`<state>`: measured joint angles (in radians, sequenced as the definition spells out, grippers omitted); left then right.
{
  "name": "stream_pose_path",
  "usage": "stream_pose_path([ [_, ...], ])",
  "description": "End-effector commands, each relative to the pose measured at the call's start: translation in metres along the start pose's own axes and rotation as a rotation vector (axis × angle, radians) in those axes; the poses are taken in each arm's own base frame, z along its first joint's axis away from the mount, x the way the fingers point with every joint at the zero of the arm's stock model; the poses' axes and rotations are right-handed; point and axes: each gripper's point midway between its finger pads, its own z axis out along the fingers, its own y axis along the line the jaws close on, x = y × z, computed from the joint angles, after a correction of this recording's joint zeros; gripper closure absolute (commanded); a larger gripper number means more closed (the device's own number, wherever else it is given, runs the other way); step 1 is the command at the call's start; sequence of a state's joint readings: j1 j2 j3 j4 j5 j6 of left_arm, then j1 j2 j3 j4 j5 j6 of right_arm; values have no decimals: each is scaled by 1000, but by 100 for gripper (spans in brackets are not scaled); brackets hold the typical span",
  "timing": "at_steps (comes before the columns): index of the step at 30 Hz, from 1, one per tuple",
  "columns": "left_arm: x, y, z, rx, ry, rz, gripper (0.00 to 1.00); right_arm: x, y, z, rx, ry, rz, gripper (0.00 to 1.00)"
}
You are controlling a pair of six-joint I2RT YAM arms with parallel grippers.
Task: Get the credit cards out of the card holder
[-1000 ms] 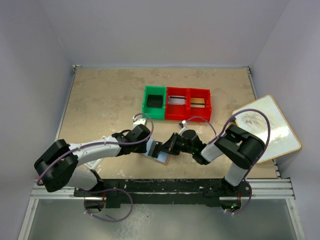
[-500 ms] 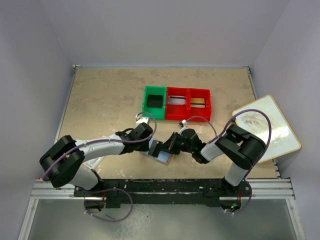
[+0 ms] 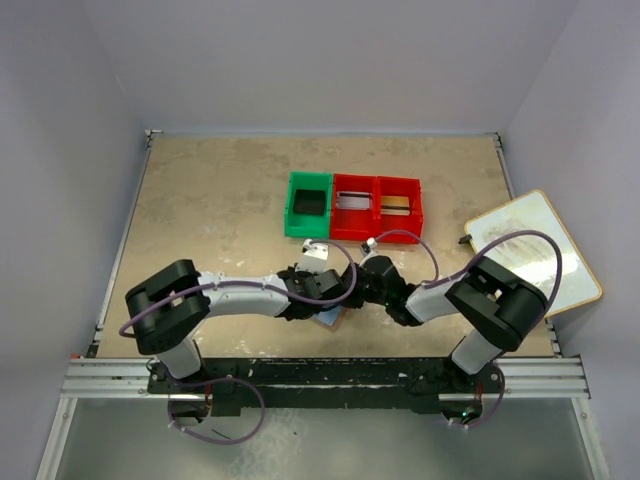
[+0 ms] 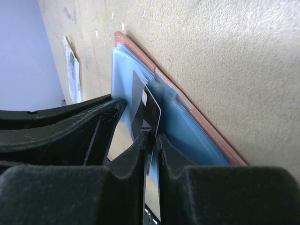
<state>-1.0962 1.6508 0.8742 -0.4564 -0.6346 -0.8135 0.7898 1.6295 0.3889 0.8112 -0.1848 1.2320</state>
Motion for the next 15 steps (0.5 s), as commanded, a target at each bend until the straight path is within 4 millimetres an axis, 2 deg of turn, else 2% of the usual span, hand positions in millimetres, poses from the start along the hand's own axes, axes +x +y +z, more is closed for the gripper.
stream_pose_path([
  [1,57,34,10,-163,147,161,100,-12,0,-4,45,-52,-46,85],
  [6,45,14,2,-95,107,130,100,-11,-3,-4,58,-43,-49,84],
  [10,37,20,-2,-131,75,97,100,-13,-7,-11,65,-70,-34,84],
  [15,38,24,-1,-152,74,94,100,-16,-2,-21,36,-91,-34,87],
])
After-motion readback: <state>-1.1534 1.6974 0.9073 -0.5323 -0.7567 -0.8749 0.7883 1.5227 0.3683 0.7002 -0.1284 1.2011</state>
